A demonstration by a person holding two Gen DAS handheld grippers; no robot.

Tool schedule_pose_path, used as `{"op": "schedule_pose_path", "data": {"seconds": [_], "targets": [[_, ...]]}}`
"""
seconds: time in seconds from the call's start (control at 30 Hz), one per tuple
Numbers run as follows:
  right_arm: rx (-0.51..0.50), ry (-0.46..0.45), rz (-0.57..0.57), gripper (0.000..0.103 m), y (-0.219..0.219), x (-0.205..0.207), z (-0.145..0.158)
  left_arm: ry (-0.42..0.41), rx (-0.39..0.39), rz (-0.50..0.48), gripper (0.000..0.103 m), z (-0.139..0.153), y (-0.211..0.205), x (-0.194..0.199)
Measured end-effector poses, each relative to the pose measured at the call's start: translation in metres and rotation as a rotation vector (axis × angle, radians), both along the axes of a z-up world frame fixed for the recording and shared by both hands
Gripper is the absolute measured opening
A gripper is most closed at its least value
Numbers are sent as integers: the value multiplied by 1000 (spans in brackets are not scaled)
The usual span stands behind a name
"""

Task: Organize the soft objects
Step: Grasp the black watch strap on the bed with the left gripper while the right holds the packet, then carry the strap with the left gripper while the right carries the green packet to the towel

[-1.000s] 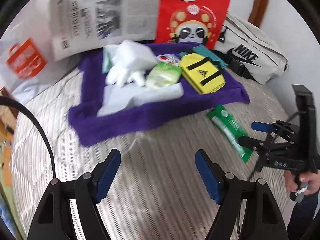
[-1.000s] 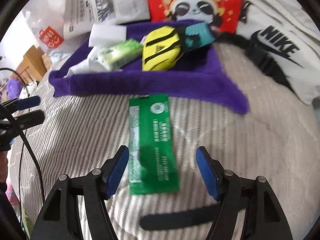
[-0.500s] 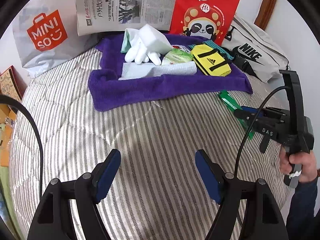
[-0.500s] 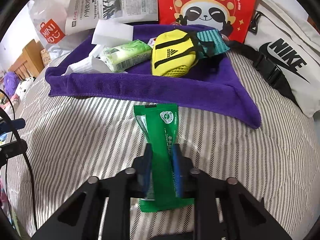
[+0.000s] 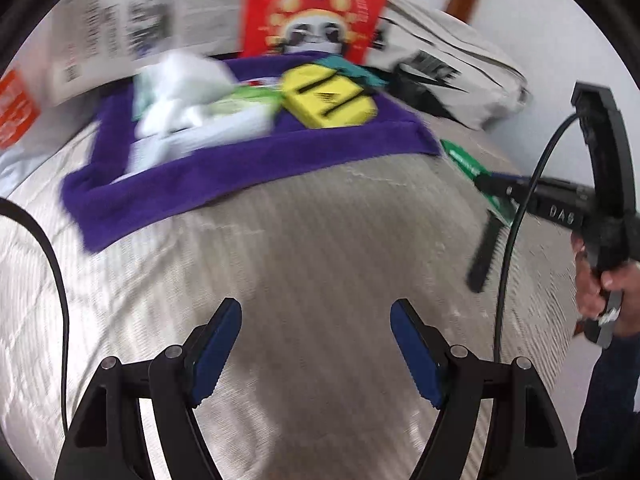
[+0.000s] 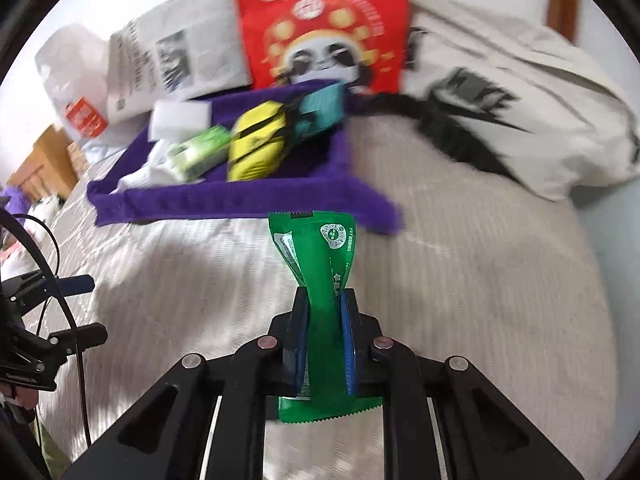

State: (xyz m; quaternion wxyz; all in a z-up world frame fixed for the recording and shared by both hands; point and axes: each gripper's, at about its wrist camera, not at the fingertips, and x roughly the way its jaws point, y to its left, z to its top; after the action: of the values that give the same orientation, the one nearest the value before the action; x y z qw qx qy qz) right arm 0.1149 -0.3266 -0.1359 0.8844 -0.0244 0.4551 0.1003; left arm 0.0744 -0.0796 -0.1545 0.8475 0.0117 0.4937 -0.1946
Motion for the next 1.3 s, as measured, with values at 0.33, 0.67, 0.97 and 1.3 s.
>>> {"op": "schedule_pose_path", "data": {"seconds": [0.33,0.67,0.97,1.3], "targets": [[-50,13,-175,15,-89,-38,4,-55,46,-320,74,-5,-113,8],[-32,20,-247,15,-127,-62,3,-102,146,-495,52,-24,-186,14],[-7,21,-258,15,-131,-64,4,-77,134,-495,21,-22,-193,12],[12,18,-149,15,-80,-49,5,-50,191,-286,20,-18,-122,9]]}}
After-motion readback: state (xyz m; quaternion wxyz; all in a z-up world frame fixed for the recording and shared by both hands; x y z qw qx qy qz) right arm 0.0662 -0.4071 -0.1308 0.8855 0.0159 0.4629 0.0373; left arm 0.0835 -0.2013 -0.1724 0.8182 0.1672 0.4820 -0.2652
